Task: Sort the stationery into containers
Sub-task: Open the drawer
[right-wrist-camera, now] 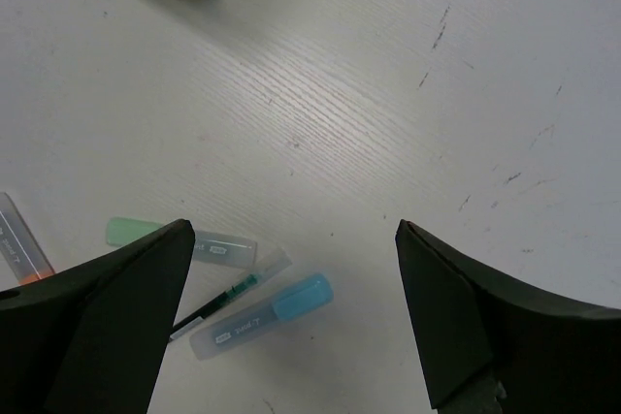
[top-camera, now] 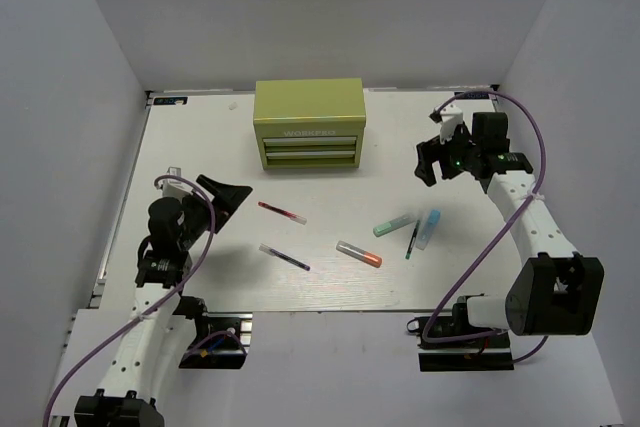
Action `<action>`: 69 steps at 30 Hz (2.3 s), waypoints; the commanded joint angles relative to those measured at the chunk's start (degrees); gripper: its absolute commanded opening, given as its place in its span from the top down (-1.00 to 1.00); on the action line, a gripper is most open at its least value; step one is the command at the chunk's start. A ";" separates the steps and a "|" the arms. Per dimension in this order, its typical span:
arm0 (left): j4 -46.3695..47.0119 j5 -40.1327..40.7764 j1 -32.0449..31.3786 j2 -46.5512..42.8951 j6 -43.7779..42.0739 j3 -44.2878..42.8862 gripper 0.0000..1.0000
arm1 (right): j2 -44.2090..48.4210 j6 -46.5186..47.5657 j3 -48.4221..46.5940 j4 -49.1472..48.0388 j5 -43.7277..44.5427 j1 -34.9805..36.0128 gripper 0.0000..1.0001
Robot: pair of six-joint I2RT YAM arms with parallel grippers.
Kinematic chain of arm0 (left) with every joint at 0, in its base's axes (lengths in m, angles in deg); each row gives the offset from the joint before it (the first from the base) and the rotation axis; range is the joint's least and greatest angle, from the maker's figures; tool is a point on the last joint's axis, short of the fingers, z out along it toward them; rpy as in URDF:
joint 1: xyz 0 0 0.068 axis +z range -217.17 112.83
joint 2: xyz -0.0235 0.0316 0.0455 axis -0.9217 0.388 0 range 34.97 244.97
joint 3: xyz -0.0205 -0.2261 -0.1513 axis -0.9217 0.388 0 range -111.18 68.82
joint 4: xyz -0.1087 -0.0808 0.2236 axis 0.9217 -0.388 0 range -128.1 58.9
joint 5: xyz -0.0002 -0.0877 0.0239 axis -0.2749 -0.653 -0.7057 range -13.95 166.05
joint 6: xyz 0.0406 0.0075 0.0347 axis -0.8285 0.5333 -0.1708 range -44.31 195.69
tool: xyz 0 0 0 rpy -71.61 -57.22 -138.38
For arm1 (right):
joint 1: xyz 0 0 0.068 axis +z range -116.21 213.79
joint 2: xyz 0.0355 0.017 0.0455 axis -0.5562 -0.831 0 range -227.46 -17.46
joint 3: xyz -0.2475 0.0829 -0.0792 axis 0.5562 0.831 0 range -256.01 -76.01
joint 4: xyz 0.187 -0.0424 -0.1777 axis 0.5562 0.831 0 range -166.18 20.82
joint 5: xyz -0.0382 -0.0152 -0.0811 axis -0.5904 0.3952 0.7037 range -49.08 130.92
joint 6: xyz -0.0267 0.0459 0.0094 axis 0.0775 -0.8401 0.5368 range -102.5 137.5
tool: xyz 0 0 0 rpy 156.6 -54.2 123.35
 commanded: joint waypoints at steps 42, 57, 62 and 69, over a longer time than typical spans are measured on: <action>57.24 18.69 -18.08 60.39 17.93 -13.32 -0.34 | -22.88 22.14 -33.77 -8.11 1.86 25.45 -0.57; 68.05 22.64 -20.29 71.64 20.74 -18.15 -0.24 | -36.24 24.52 -44.49 -3.99 6.51 27.12 -0.44; 71.31 25.54 -21.43 73.75 21.36 -18.68 -0.21 | -38.09 24.34 -45.46 -2.75 7.31 26.94 -0.27; 78.68 28.18 -23.10 76.57 21.89 -18.68 -0.19 | -38.35 23.99 -44.67 -1.61 6.95 27.03 -0.18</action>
